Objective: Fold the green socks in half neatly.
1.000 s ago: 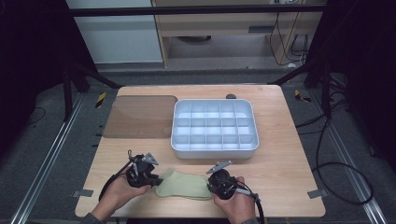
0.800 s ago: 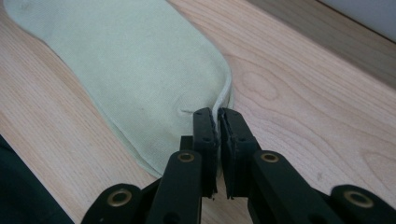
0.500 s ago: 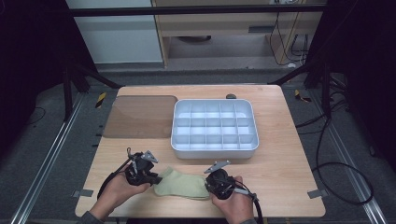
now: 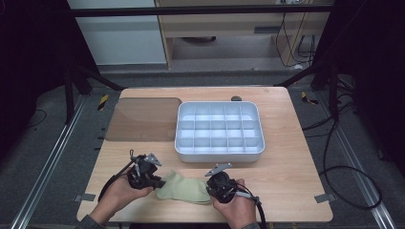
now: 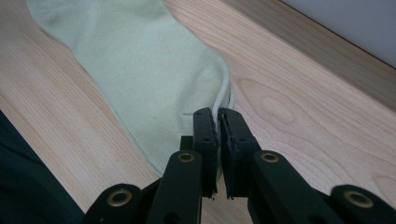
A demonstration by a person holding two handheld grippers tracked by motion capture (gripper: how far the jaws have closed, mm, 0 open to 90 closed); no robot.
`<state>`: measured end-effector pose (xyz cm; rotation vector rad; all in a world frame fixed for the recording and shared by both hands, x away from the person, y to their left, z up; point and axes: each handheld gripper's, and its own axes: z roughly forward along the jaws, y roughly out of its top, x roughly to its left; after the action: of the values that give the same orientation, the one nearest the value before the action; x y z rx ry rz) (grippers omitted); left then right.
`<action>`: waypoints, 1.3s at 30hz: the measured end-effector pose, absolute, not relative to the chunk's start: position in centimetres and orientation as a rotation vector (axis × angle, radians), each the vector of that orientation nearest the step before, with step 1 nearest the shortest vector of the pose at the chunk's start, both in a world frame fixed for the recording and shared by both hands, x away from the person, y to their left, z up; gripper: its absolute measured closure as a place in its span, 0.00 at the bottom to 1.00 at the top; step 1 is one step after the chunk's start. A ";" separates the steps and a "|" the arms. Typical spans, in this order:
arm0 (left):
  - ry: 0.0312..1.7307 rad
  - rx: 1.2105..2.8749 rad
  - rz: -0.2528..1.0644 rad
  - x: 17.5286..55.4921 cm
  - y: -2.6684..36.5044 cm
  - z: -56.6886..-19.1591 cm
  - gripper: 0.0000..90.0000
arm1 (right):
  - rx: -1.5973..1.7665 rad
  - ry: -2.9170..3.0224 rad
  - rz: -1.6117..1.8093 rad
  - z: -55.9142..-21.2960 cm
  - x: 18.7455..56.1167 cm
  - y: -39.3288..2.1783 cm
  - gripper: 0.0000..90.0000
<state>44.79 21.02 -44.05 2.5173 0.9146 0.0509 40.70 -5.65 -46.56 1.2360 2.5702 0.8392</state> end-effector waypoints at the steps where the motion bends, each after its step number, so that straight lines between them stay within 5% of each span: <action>1: 0.914 2.518 0.048 44.8 21.0 -44.0 0.86 | 1.233 2.571 0.839 -46.5 40.7 -5.6 0.95; 39: 0.924 2.480 0.005 44.5 20.8 -41.4 0.86 | 1.231 2.597 0.903 -46.9 41.8 -2.4 0.95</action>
<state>44.55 20.79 -41.41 2.4803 0.9239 0.0052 41.80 -2.36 -46.93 1.2312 2.5966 0.9026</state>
